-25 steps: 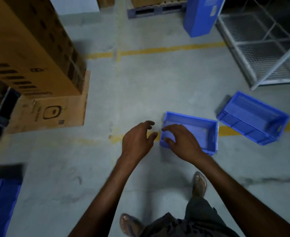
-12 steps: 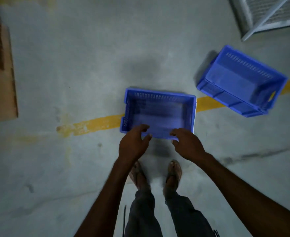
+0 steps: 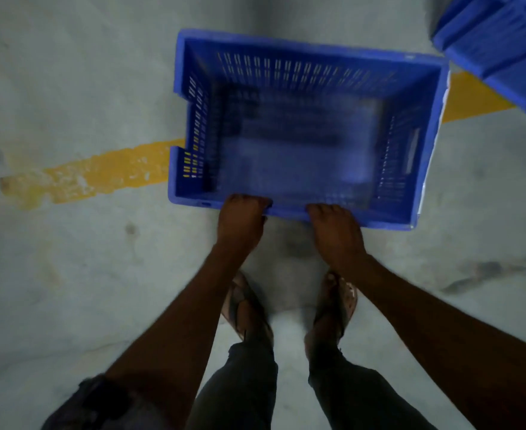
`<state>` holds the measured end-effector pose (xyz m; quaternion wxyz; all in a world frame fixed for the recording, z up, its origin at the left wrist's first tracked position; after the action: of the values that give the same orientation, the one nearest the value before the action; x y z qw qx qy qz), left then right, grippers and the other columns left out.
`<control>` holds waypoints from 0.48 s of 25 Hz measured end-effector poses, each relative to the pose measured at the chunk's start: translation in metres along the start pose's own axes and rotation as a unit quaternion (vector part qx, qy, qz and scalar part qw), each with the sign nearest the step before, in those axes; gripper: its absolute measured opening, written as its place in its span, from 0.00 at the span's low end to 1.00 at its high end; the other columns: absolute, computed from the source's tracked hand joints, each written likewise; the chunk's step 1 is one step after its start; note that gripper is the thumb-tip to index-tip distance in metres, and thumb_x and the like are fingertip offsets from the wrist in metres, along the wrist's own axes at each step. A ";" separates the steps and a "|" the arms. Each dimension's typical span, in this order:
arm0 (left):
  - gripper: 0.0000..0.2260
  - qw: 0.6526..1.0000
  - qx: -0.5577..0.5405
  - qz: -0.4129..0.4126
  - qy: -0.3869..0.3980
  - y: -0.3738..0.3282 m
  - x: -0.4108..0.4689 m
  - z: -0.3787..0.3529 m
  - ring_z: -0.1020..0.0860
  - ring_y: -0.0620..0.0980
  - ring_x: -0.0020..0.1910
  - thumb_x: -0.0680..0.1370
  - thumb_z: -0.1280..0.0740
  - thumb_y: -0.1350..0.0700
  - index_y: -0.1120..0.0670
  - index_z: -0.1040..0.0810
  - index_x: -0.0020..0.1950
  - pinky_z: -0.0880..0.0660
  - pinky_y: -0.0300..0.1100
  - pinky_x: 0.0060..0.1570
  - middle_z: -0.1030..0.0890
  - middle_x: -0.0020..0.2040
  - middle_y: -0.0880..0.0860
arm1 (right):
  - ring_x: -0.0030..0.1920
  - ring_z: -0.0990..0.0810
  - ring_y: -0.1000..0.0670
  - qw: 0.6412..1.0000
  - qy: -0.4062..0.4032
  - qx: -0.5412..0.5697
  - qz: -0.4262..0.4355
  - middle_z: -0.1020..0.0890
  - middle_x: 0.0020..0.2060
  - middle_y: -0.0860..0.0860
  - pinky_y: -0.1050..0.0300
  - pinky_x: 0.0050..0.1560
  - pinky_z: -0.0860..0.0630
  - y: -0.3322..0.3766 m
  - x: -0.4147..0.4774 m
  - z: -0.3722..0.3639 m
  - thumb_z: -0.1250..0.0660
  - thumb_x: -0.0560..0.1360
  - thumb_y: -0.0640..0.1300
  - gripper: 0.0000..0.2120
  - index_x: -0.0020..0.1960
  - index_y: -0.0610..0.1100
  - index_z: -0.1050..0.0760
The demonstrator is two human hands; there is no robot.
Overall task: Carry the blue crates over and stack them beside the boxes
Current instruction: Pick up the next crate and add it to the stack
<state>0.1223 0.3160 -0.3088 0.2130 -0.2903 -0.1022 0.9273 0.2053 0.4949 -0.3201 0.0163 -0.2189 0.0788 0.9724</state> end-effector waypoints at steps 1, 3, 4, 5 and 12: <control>0.16 1.000 0.006 -0.001 -0.004 0.005 0.004 -0.009 0.18 0.60 0.47 0.70 0.28 0.57 0.50 0.16 0.58 0.24 0.48 0.51 0.14 0.48 0.57 | 0.41 0.18 0.39 1.000 -0.003 -0.015 0.012 0.17 0.40 0.41 0.48 0.41 0.22 -0.004 0.004 -0.008 0.29 0.66 0.35 0.16 0.53 0.41 0.21; 0.13 0.999 0.023 -0.027 -0.012 0.008 0.004 -0.013 0.17 0.60 0.41 0.68 0.27 0.58 0.51 0.15 0.52 0.23 0.47 0.44 0.14 0.43 0.57 | 0.34 0.18 0.40 0.999 0.018 -0.022 0.036 0.18 0.34 0.42 0.52 0.32 0.24 -0.003 0.004 -0.008 0.26 0.60 0.33 0.17 0.49 0.40 0.20; 0.11 0.999 0.026 -0.041 -0.017 0.007 0.000 -0.008 0.17 0.60 0.40 0.69 0.27 0.57 0.51 0.15 0.50 0.24 0.47 0.42 0.14 0.41 0.56 | 0.32 0.19 0.41 0.998 0.026 -0.021 0.043 0.18 0.32 0.43 0.54 0.29 0.26 -0.001 0.001 -0.001 0.25 0.57 0.32 0.19 0.47 0.40 0.20; 0.09 0.998 0.028 -0.050 -0.027 0.004 -0.004 0.004 0.17 0.59 0.40 0.70 0.27 0.54 0.52 0.16 0.49 0.25 0.46 0.42 0.15 0.41 0.56 | 0.30 0.19 0.41 0.998 0.027 -0.015 0.048 0.19 0.30 0.43 0.56 0.28 0.27 0.001 -0.005 0.013 0.25 0.55 0.31 0.20 0.46 0.40 0.20; 0.12 0.993 -0.038 -0.033 -0.110 -0.043 -0.069 0.207 0.17 0.57 0.48 0.71 0.27 0.46 0.49 0.18 0.51 0.26 0.47 0.48 0.14 0.45 0.53 | 0.49 0.20 0.37 0.994 0.016 0.106 0.034 0.18 0.47 0.41 0.47 0.47 0.26 0.012 -0.038 0.229 0.32 0.71 0.38 0.13 0.56 0.44 0.26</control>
<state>0.0678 0.3090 -0.0934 0.2201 -0.1913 -0.1702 0.9413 0.1415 0.5198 -0.0977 0.0047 -0.2289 0.1886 0.9550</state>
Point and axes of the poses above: each hand's wrist, its own x-axis towards the middle knuckle, its own z-axis out of the back of the hand, y = z × x, the point moved 3 cm from there along x, towards the middle knuckle
